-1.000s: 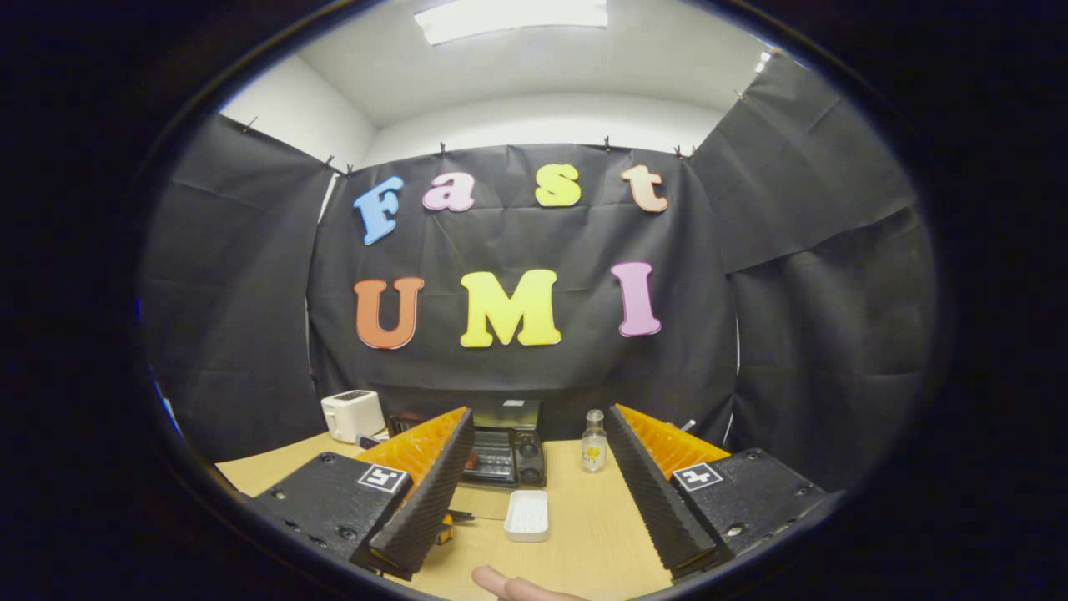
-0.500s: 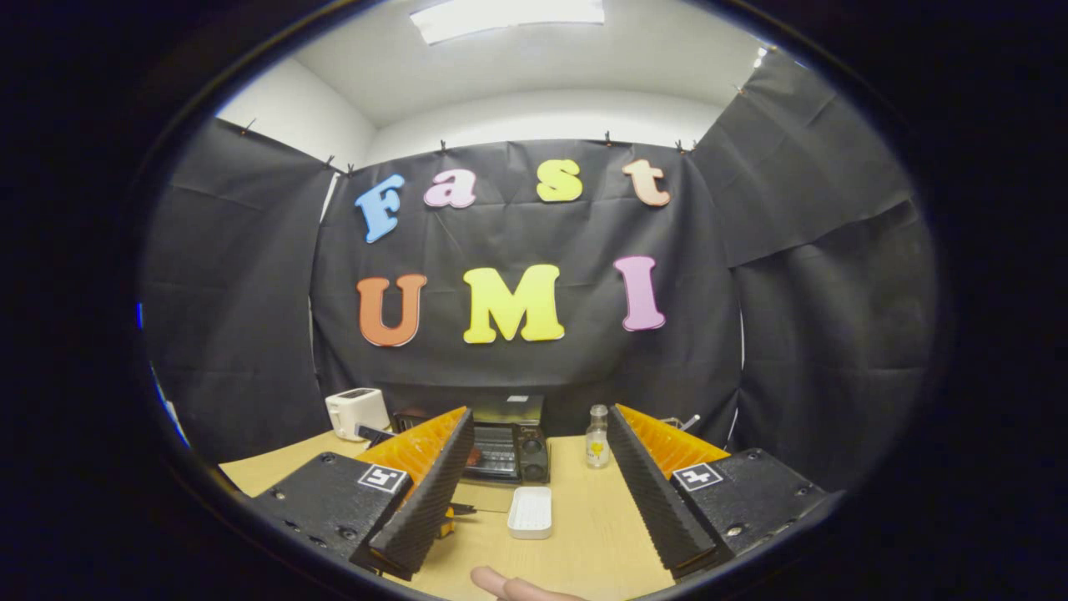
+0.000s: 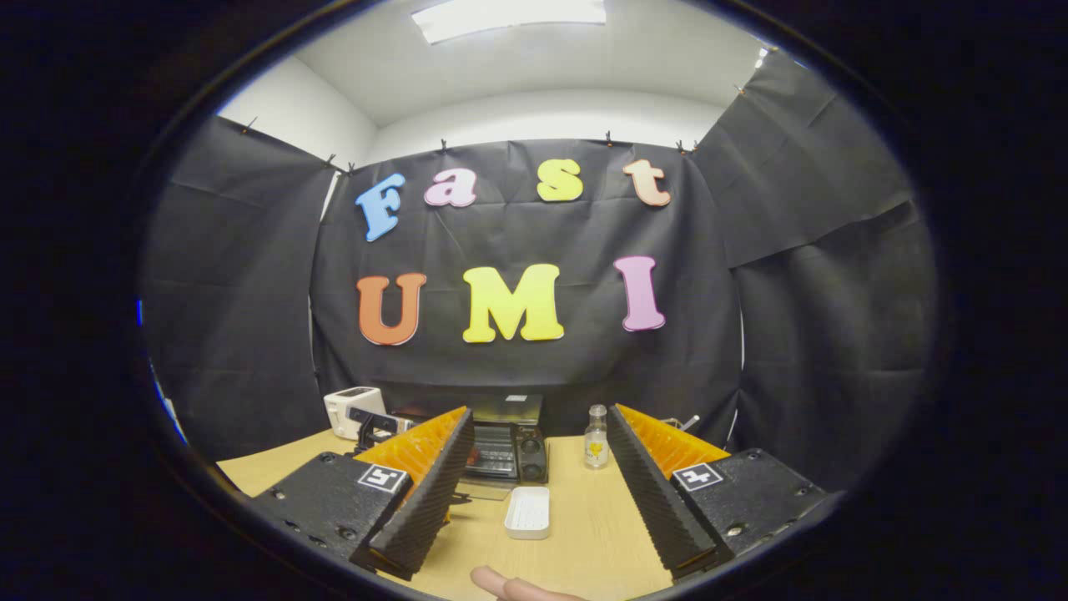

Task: Open the electric oven with the left hand, put the food in, and close the electric oven.

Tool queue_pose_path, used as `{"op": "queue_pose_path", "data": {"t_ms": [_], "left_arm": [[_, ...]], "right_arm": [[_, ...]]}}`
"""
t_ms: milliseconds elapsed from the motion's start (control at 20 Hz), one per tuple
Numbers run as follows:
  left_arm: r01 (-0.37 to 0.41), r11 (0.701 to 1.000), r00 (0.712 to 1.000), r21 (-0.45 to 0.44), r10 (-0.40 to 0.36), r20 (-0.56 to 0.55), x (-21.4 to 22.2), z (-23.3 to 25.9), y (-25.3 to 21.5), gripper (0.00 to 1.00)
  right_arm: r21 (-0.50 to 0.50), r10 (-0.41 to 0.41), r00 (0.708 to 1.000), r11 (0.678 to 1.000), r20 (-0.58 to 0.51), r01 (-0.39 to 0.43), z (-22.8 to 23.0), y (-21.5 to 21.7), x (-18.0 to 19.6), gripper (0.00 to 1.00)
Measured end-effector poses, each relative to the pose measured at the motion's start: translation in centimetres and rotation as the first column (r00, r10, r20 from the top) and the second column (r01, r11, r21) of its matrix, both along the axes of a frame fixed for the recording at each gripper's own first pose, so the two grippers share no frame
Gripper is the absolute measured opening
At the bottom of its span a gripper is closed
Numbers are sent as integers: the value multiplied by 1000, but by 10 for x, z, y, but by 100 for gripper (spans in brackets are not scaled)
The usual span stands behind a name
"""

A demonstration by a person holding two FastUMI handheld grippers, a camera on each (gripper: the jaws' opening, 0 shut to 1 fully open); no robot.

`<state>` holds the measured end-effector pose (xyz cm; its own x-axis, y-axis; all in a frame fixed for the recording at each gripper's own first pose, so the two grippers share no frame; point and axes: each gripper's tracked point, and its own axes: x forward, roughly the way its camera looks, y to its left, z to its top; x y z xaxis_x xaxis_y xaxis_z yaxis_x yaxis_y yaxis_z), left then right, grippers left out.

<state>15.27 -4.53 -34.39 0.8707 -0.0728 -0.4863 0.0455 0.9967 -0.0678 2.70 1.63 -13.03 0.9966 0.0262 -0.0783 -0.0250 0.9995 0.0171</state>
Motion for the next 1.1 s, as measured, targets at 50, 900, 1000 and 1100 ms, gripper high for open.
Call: {"op": "queue_pose_path", "data": {"t_ms": [50,900,1000,1100], "left_arm": [[0,1000,1000,2,0,7,3,4,-1,98],[-22,999,994,30,19,111,86,43,14,98],[-32,999,991,34,28,134,96,53,18,97],[-51,997,987,62,41,155,100,65,25,97]], "right_arm": [[2,-2,1000,1000,-3,2,-1,-1,1,96],[53,-37,999,998,-30,38,-25,-33,5,100],[48,-40,998,998,-38,42,-31,-36,6,100],[50,-42,998,998,-37,44,-33,-39,6,96]]}}
